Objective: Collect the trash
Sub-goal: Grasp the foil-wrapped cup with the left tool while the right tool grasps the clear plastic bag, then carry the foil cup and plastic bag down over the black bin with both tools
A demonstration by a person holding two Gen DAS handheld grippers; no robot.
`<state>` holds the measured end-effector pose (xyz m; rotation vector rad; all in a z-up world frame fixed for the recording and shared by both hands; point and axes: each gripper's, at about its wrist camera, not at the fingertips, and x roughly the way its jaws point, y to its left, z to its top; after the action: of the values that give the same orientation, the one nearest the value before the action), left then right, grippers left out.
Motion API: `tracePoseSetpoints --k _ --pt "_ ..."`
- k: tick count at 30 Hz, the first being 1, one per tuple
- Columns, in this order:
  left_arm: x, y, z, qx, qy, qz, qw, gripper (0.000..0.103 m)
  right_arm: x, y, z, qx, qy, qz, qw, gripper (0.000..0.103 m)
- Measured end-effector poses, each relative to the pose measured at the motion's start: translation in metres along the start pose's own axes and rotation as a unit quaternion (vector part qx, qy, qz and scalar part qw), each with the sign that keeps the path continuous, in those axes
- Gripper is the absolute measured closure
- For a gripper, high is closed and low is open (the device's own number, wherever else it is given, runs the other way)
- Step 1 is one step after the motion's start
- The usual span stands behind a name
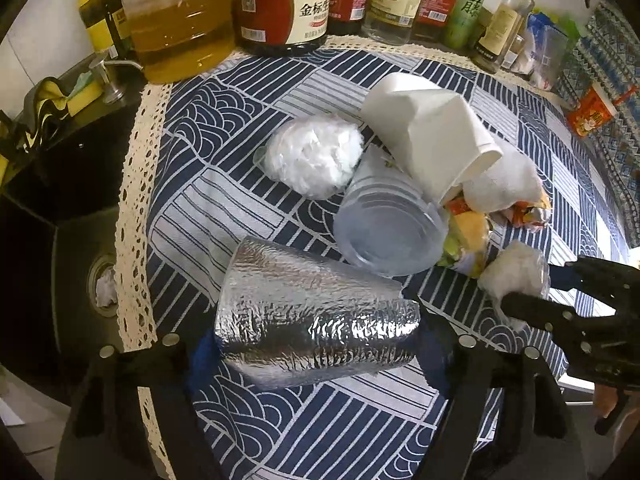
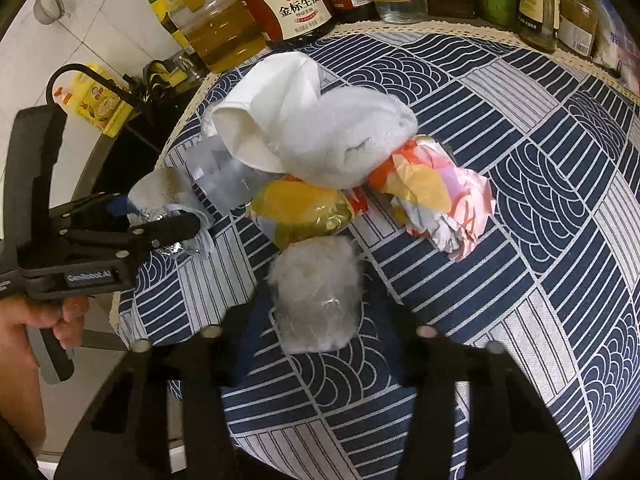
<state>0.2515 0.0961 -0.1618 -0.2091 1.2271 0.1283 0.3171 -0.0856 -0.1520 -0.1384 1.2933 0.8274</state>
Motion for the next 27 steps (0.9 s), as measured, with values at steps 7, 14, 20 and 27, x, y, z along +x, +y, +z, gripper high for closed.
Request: tracePoseSetpoints --k 7,14,20,27 --pt "-0.010 -0.001 -0.005 -0.002 -0.008 -0.003 1.0000 0.028 -0.007 -0.001 -0.006 0.000 -0.007 -0.001 1.000 0.058" --pt "-0.027 -0.007 -0.014 -0.003 -0.024 -0.009 0.9997 0.028 -0.021 0.002 -0.016 0.005 -0.020 -0.006 1.000 0.058" --pt "-0.043 -0.014 -0.032 -0.001 -0.034 -0.021 0.9992 0.028 -0.038 0.009 -0.031 0.006 -0.033 -0.012 0.999 0.058" --pt "-0.061 -0.021 -0.059 0.001 -0.043 -0.036 0.9984 0.028 -0.056 0.024 -0.052 0.007 -0.048 -0.014 0.999 0.058"
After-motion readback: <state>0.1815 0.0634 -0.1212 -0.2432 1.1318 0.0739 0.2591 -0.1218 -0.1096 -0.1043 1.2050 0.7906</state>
